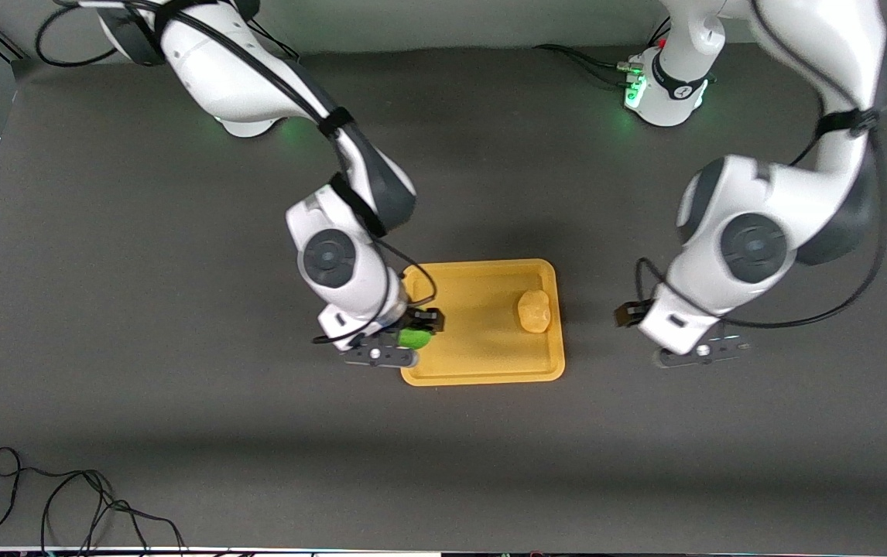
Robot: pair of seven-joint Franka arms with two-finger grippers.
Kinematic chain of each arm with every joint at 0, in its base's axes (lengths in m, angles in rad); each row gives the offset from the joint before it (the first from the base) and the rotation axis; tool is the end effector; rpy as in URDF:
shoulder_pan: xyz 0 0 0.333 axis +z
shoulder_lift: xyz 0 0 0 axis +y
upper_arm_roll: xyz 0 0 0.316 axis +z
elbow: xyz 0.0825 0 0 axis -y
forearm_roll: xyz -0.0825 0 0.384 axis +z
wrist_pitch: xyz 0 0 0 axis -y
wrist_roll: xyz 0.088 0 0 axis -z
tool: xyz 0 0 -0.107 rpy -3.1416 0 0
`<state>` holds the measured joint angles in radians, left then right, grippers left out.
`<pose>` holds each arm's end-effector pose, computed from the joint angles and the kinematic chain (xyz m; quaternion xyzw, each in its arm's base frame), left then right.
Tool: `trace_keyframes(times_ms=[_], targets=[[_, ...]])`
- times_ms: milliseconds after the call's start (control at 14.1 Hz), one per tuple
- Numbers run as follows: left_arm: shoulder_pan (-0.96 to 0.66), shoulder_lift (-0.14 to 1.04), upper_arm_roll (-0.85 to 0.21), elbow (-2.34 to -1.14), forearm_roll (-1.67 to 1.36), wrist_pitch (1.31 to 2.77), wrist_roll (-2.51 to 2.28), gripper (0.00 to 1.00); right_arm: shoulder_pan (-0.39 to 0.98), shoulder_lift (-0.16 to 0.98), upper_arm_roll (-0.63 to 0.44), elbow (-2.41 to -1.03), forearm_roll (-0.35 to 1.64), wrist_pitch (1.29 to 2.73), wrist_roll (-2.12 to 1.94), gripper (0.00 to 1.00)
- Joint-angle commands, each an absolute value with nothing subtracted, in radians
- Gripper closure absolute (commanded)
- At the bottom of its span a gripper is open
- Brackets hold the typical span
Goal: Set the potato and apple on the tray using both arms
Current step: 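Carry the apple onto the tray with the right gripper while the left gripper withdraws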
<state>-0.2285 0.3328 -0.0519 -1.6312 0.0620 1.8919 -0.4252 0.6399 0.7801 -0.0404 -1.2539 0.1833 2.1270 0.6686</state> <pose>0.6245 -0.1716 0.4210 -0.9972 -0.0626 0.0265 0.0316 0.6176 0.4416 0.3042 -0.9941 0.0725 0.0015 0.0809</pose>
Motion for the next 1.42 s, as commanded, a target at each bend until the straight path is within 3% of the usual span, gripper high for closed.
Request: trace_keyframes(times_ms=[0, 284, 710, 1136, 1349], targets=[[-0.192, 0.243, -0.057, -1.663, 0.048, 1.803, -0.324, 0.0, 0.681, 0.923, -0.06, -1.108, 0.19, 2.17, 0.741, 0.61], [-0.123, 0.147, -0.051, -1.675, 0.048, 1.718, -0.218, 0.0, 0.727, 0.98, -0.06, -1.08, 0.166, 2.177, 0.779, 0.61], [-0.051, 0.04, -0.02, -1.697, 0.045, 1.703, -0.199, 0.0, 0.749, 1.017, -0.055, -1.091, 0.153, 2.217, 0.796, 0.61], [-0.054, 0.005, 0.015, -1.698, 0.011, 1.654, -0.114, 0.0, 0.75, 1.017, -0.054, -1.131, 0.146, 2.215, 0.792, 0.61], [-0.051, -0.009, 0.023, -1.706, 0.017, 1.649, -0.095, 0.0, 0.75, 1.017, -0.054, -1.131, 0.146, 2.215, 0.795, 0.52]])
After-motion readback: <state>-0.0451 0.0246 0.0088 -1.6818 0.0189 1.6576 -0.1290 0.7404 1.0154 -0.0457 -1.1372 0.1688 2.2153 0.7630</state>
